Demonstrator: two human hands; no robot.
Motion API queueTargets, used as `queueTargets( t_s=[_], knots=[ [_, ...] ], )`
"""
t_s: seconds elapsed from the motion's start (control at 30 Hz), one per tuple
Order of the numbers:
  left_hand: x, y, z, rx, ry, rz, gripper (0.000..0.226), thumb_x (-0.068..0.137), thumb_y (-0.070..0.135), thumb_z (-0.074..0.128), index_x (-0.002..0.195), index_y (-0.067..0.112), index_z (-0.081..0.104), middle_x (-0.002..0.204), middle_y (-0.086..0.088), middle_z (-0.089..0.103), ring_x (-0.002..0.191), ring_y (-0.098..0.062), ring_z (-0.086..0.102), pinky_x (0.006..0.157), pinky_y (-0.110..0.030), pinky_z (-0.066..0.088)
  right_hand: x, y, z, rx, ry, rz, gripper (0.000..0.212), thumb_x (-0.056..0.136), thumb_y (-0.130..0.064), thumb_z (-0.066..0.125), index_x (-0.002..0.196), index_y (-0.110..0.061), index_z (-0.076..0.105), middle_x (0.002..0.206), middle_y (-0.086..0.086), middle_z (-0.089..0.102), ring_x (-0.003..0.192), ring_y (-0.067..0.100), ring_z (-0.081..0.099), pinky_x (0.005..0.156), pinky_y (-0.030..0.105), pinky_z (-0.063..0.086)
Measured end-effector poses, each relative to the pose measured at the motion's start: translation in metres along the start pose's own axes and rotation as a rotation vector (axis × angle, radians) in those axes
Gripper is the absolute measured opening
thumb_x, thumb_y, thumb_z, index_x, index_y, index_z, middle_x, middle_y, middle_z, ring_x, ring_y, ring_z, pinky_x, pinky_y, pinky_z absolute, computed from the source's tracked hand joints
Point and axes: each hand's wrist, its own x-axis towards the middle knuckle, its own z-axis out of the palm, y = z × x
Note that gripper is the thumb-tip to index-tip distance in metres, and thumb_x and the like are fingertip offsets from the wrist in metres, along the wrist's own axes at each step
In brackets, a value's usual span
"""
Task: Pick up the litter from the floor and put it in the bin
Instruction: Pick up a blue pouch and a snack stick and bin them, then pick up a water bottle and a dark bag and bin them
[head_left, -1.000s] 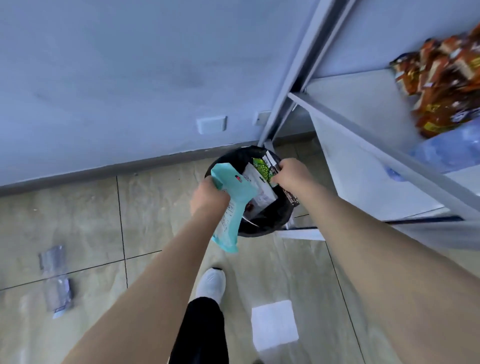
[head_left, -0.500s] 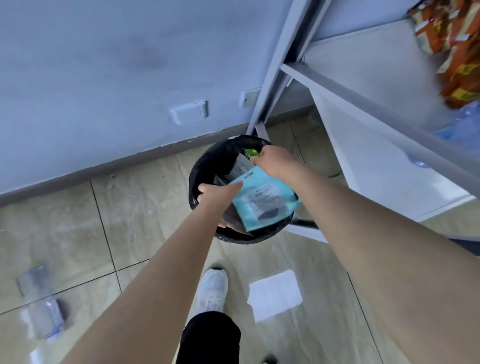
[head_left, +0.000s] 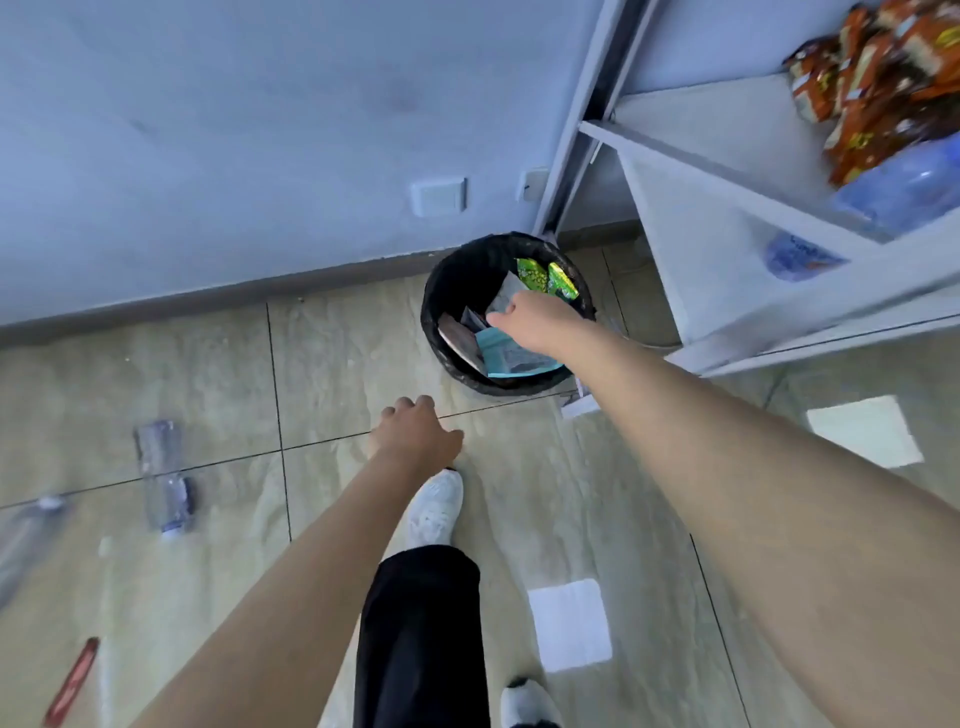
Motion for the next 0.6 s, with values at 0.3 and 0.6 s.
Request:
queueTargets(
  t_s=[0.3, 0.6],
  knots=[
    [-0.147, -0.13, 0.111, -0.095, 0.006, -0.159, 0.056, 0.083, 0.041, 0.053, 0.132, 0.015, 0.047, 0.132, -0.011, 0.049, 0.125, -0.031, 0.041, 0.095, -0.041, 0.041, -0.122, -0.031, 0.143, -0.043, -0.113, -0.077, 0.038, 0.095, -0.043, 0.044, 0.1, -0.009, 0.058, 0.111, 0.017, 0.059, 0.106, 0.03, 0.055, 0.081, 0.032, 0.04],
    [-0.275, -0.279, 0.214, -0.156, -0.103, -0.287, 0.054, 0.086, 0.043, 0.051, 0.131, 0.015, 0.048, 0.133, -0.011, 0.049, 0.126, -0.029, 0.042, 0.098, -0.039, 0.039, -0.253, -0.046, 0.34, 0.005, -0.331, 0.039, 0.044, 0.097, -0.042, 0.042, 0.11, -0.002, 0.057, 0.112, 0.016, 0.059, 0.112, 0.032, 0.054, 0.077, 0.029, 0.041]
  ],
)
